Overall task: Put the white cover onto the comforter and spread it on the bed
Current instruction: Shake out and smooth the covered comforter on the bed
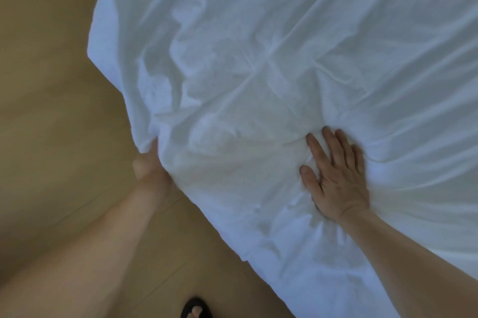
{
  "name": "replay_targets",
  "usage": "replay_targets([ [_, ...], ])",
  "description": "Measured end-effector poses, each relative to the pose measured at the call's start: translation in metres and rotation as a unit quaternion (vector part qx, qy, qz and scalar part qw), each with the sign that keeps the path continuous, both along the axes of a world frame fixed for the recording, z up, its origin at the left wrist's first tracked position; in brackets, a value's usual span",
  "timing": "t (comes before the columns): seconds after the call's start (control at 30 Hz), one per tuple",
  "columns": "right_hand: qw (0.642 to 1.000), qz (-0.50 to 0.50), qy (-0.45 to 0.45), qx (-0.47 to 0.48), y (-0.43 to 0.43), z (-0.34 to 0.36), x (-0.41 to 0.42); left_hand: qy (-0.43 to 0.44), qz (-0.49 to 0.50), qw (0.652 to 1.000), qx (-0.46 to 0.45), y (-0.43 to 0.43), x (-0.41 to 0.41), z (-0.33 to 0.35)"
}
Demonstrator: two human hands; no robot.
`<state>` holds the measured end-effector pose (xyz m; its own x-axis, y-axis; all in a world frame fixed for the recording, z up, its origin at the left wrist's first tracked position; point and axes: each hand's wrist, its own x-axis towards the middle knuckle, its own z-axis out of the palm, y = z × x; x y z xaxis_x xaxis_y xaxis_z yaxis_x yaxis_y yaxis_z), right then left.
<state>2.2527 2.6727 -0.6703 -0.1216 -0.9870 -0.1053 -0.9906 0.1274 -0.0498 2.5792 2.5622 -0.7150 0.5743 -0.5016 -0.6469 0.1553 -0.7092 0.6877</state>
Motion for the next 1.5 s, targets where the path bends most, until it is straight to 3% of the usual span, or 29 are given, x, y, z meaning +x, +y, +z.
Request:
replay_targets([
  [0.03,1.000,-0.002,-0.002,0.013,0.001,0.001,-0.001,-0.056,-0.034,0.998,-0.013,0.000,0.011,0.006],
  [0.2,0.999,-0.020,-0.013,0.036,0.001,0.010,0.001,-0.090,-0.021,0.996,-0.002,-0.002,0.020,0.031],
  [0.3,1.000,-0.028,-0.013,0.004,0.000,0.013,0.007,0.006,-0.042,0.999,-0.002,0.009,0.013,0.045],
  [0.33,0.999,-0.034,-0.015,-0.019,-0.002,0.017,0.013,-0.001,-0.075,0.997,-0.002,0.016,0.014,0.050],
  [0.37,0.998,-0.035,-0.020,-0.049,-0.005,0.023,0.022,0.043,-0.047,0.998,-0.018,0.024,0.010,0.062],
  [0.47,0.992,0.020,-0.041,-0.121,-0.019,0.046,0.061,0.080,-0.069,0.994,-0.021,0.039,0.011,0.095],
  [0.53,0.993,0.038,-0.060,-0.097,-0.030,0.060,0.074,-0.004,-0.088,0.996,0.005,0.038,0.032,0.101],
  [0.6,0.998,0.029,-0.059,-0.022,-0.032,0.071,0.071,-0.094,-0.040,0.995,0.022,0.038,0.061,0.097],
  [0.67,0.999,0.023,-0.041,0.020,-0.029,0.071,0.063,-0.119,-0.021,0.993,0.001,0.037,0.058,0.095],
  [0.77,0.998,0.030,-0.048,0.040,-0.027,0.065,0.070,-0.071,-0.062,0.995,-0.010,0.030,0.044,0.088],
  [0.83,0.996,0.026,-0.059,0.063,-0.026,0.059,0.077,-0.149,-0.058,0.987,0.002,0.028,0.062,0.083],
  [0.9,0.996,0.012,-0.050,0.071,-0.026,0.050,0.070,-0.169,-0.027,0.985,0.014,0.023,0.081,0.072],
  [1.0,0.995,-0.020,-0.021,0.095,-0.024,0.040,0.043,-0.174,-0.057,0.982,0.034,0.023,0.082,0.057],
  [1.17,0.994,-0.067,-0.020,0.086,-0.029,0.033,0.044,-0.100,-0.079,0.991,0.043,0.025,0.083,0.044],
  [1.27,0.998,-0.035,-0.033,0.044,-0.043,0.041,0.069,0.076,-0.056,0.995,0.030,0.013,0.084,0.049],
  [1.33,0.999,0.009,-0.033,0.036,-0.059,0.045,0.084,0.141,-0.081,0.987,0.007,-0.004,0.083,0.057],
  [1.5,0.997,0.068,-0.036,0.017,-0.106,0.040,0.122,0.151,-0.106,0.983,-0.017,-0.057,0.082,0.065],
])
